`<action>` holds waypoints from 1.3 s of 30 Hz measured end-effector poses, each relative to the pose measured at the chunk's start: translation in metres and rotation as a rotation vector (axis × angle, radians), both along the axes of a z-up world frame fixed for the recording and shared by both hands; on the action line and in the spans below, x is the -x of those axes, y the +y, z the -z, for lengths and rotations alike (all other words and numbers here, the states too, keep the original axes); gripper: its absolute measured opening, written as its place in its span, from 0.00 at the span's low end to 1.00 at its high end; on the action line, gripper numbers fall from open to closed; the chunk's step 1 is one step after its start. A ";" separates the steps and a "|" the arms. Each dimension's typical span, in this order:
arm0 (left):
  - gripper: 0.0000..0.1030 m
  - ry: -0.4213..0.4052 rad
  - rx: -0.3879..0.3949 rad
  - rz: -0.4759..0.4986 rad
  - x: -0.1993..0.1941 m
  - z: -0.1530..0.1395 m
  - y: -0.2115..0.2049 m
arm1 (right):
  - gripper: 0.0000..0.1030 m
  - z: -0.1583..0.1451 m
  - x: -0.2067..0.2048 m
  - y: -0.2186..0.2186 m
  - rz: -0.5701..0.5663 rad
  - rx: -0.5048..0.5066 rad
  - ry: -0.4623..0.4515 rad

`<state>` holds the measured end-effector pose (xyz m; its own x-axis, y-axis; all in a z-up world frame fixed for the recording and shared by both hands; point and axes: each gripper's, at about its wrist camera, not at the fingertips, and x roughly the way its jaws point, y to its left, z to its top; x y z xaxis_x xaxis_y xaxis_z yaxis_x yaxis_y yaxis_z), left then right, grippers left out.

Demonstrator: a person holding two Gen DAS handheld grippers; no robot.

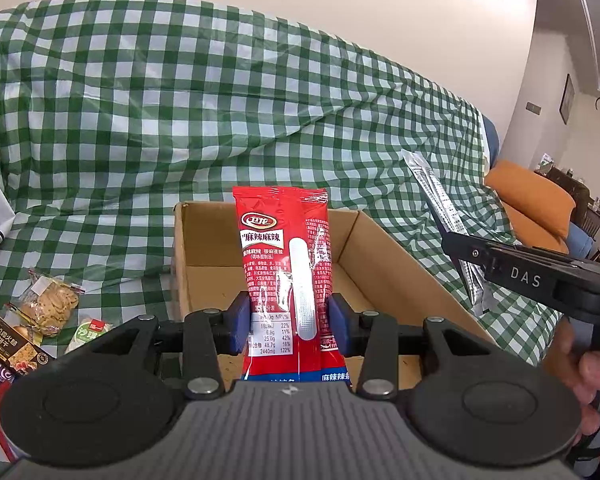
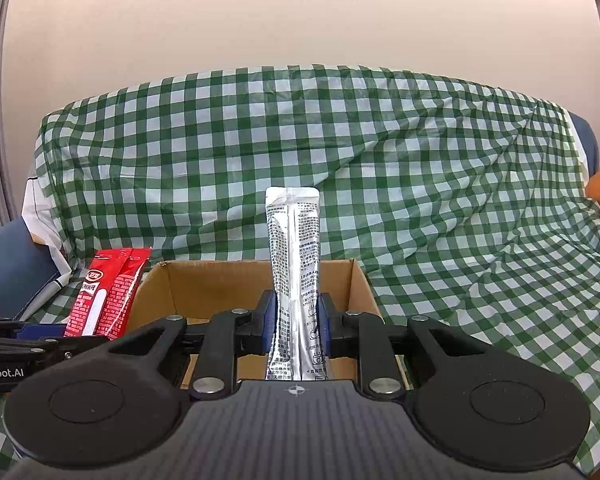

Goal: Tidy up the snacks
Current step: 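Open both tools to drop the packets into the box, then move both tools back to the snack pile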

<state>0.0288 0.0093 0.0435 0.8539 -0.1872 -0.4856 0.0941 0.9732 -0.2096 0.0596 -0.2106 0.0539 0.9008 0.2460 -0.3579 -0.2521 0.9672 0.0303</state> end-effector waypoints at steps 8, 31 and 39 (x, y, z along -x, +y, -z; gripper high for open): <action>0.44 -0.011 0.001 0.016 0.001 -0.003 -0.002 | 0.23 0.001 0.000 -0.003 0.002 0.011 -0.004; 0.35 -0.103 0.054 -0.041 0.016 -0.025 0.029 | 0.43 0.004 0.000 0.015 0.045 -0.010 -0.031; 0.27 -0.074 -0.091 -0.057 -0.003 -0.057 0.092 | 0.43 -0.001 0.001 0.035 0.025 -0.094 0.004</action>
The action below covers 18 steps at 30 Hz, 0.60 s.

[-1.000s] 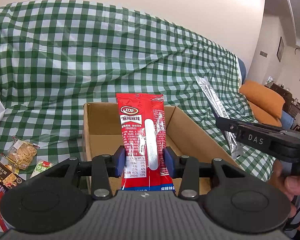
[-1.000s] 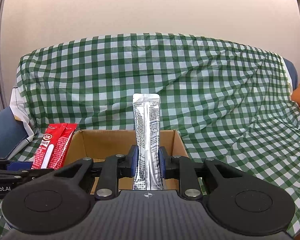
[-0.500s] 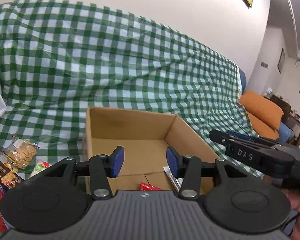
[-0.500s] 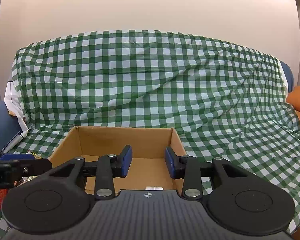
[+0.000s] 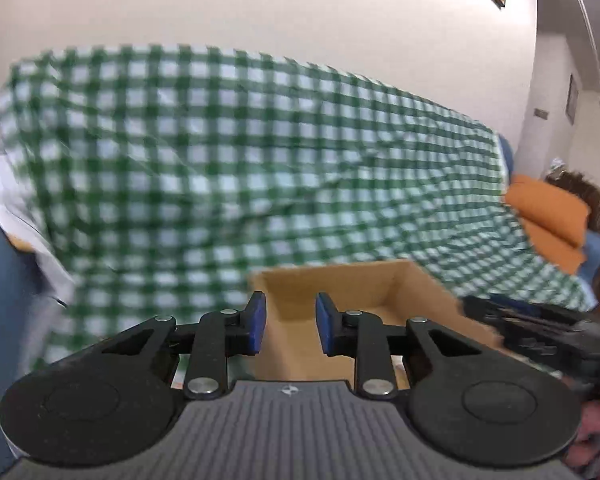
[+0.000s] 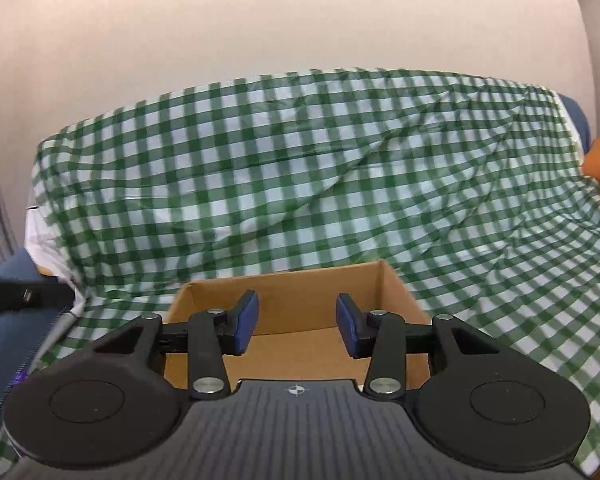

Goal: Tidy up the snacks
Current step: 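Move both tools back to the snack pile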

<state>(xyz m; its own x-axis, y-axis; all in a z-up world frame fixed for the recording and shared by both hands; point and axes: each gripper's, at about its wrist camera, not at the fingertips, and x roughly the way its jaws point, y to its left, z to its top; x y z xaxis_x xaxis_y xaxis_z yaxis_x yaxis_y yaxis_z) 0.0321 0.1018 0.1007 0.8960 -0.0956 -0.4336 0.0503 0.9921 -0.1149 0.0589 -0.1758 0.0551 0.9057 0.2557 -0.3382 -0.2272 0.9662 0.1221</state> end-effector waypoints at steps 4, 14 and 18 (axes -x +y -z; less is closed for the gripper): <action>0.15 0.101 0.048 -0.121 0.001 0.042 0.044 | 0.43 0.000 0.006 0.021 -0.044 0.017 -0.011; 0.11 0.292 0.331 -0.395 -0.017 0.067 0.118 | 0.27 0.010 0.031 0.095 -0.270 0.103 -0.023; 0.12 0.392 0.469 -0.493 -0.017 0.086 0.151 | 0.27 0.019 0.047 0.136 -0.361 0.155 -0.016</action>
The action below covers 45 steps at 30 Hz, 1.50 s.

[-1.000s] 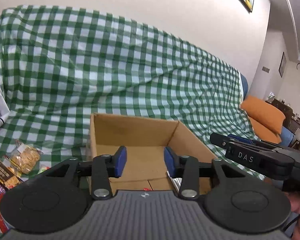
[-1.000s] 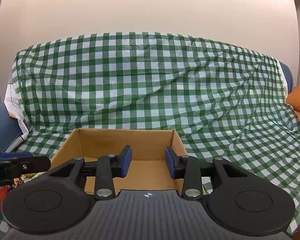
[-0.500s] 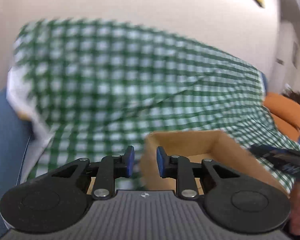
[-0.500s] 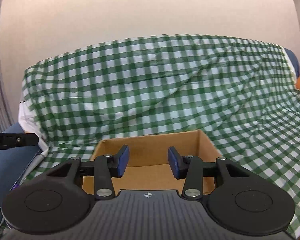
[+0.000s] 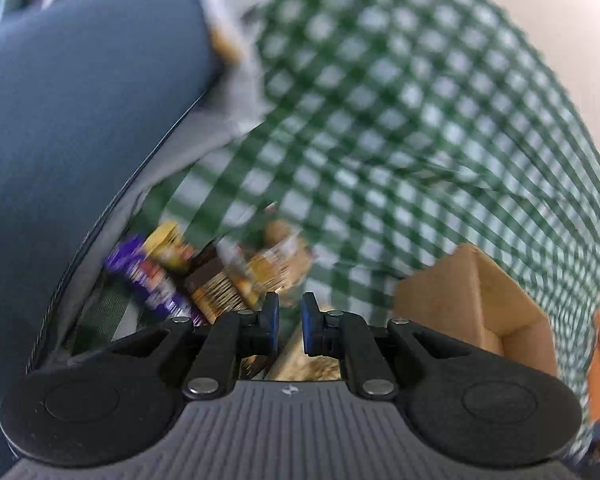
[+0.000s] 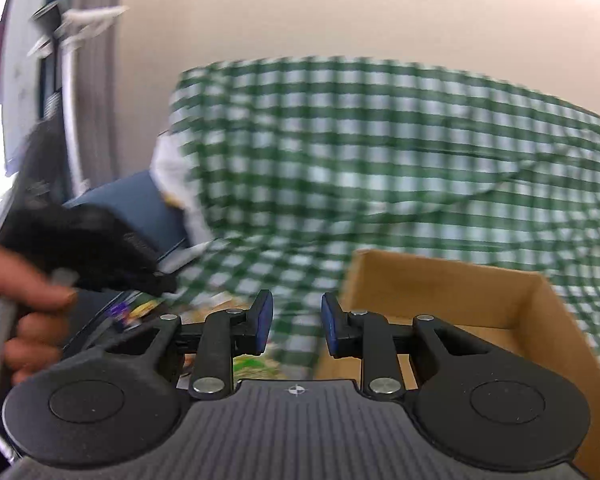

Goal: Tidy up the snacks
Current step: 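Move both tools back to the snack pile, then grasp the dark biscuit packet with left tool while right tool grasps peanut cake bag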

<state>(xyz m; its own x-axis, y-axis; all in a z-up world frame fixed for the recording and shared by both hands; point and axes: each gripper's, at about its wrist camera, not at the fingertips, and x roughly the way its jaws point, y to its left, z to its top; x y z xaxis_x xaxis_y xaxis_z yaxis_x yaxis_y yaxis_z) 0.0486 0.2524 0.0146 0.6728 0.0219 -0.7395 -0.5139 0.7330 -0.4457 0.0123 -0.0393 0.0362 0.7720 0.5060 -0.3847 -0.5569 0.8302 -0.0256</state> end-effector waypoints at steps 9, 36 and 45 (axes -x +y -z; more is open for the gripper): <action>0.29 0.077 0.115 -0.113 0.003 0.029 0.032 | 0.45 0.045 -0.010 0.087 -0.016 0.179 0.136; 0.32 0.259 -0.233 -0.003 -0.059 0.058 0.007 | 0.29 0.108 -0.040 0.121 0.007 0.387 0.200; 0.15 0.149 -0.310 0.064 -0.027 0.021 -0.004 | 0.15 0.098 -0.014 0.116 -0.087 0.383 0.140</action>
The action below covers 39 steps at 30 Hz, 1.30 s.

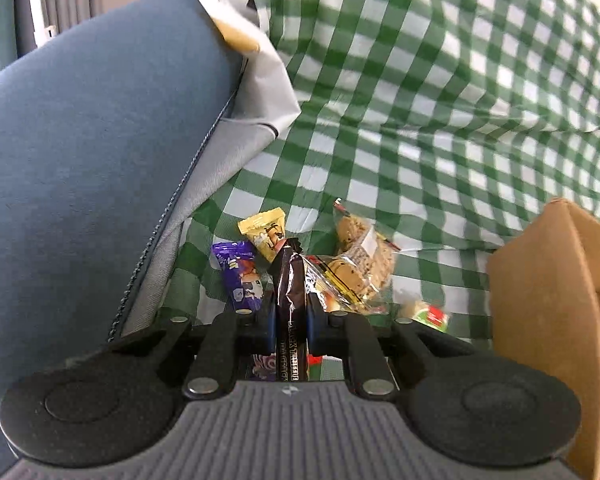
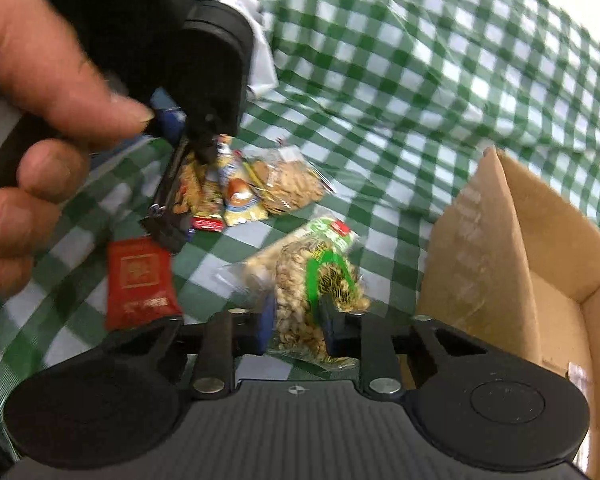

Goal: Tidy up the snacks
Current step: 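Grasp the dark biscuit packet with left tool while right tool grasps peanut cake bag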

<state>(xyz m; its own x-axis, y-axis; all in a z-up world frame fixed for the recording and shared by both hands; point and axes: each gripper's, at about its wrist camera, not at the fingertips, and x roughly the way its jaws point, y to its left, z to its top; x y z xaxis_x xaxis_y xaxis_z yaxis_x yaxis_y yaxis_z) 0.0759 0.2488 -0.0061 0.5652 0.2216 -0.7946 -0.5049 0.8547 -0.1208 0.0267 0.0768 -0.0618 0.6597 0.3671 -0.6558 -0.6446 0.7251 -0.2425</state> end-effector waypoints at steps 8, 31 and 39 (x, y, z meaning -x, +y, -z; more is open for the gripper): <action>0.15 -0.028 0.062 0.027 0.043 -0.016 0.006 | 0.12 -0.012 0.041 -0.014 -0.108 0.020 -0.003; 0.40 0.250 0.120 0.089 0.047 0.023 0.008 | 0.84 0.008 0.055 -0.026 -0.116 0.002 0.199; 0.58 0.351 -0.004 0.193 0.036 0.039 -0.017 | 0.86 0.028 0.037 -0.020 -0.075 0.020 0.285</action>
<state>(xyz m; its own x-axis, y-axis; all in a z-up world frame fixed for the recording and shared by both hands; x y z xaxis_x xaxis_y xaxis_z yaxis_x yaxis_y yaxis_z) 0.0404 0.2317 -0.0455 0.2907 0.1417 -0.9463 -0.3449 0.9380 0.0344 -0.0105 0.0573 -0.0897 0.4190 0.3934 -0.8184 -0.7405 0.6696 -0.0573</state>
